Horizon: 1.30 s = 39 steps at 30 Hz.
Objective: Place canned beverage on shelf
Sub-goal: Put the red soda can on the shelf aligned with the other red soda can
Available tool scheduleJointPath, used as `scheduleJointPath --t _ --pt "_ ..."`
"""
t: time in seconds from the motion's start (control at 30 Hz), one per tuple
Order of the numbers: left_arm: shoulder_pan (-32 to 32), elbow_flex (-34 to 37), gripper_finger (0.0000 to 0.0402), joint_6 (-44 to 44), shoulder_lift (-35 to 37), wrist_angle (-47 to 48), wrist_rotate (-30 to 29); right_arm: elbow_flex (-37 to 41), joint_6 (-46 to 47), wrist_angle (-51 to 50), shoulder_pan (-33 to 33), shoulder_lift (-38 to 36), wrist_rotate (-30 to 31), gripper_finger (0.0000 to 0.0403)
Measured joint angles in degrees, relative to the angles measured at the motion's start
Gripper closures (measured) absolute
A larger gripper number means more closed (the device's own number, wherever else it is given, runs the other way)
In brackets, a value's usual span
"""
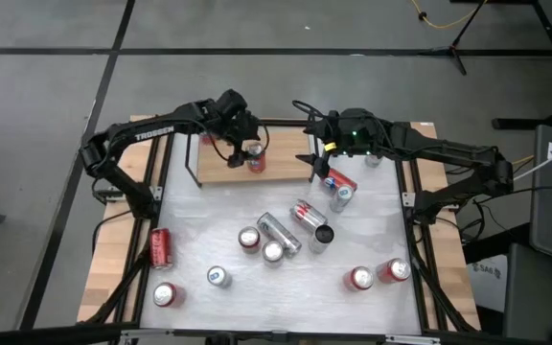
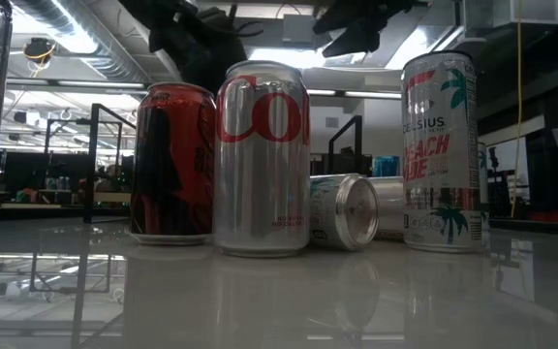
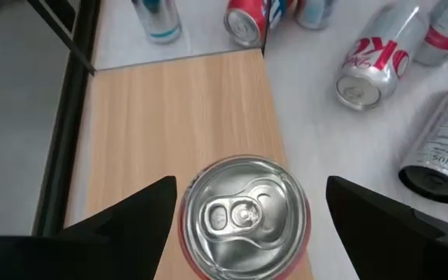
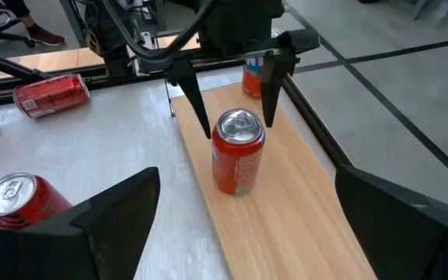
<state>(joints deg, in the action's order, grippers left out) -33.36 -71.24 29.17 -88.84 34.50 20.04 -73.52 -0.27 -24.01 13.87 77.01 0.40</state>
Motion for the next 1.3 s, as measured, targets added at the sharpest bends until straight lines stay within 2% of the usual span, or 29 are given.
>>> scheduleJointPath --t 0.23,0.63,1.0,1.3 --pt "0.00 0.00 0.0078 -0.07 -0.59 1.14 -2.67 0.00 -0.01 -0.15 0.00 0.00 0.00 0.0024" --pt "0.17 0.00 0.0078 -0.13 -0.59 4.02 -3.47 0.00 -0.02 -0.15 0.00 0.00 0.00 0.0024" --pt "2.65 0.00 0.0078 -3.10 -0.59 4.02 -13.06 0.00 -0.02 -0.15 0.00 0.00 0.00 0.0024" --pt "5.33 0.00 0.0078 -1.74 -0.79 3.85 -13.82 0.00 -0.03 -0.15 0.00 0.00 0.00 0.0024"
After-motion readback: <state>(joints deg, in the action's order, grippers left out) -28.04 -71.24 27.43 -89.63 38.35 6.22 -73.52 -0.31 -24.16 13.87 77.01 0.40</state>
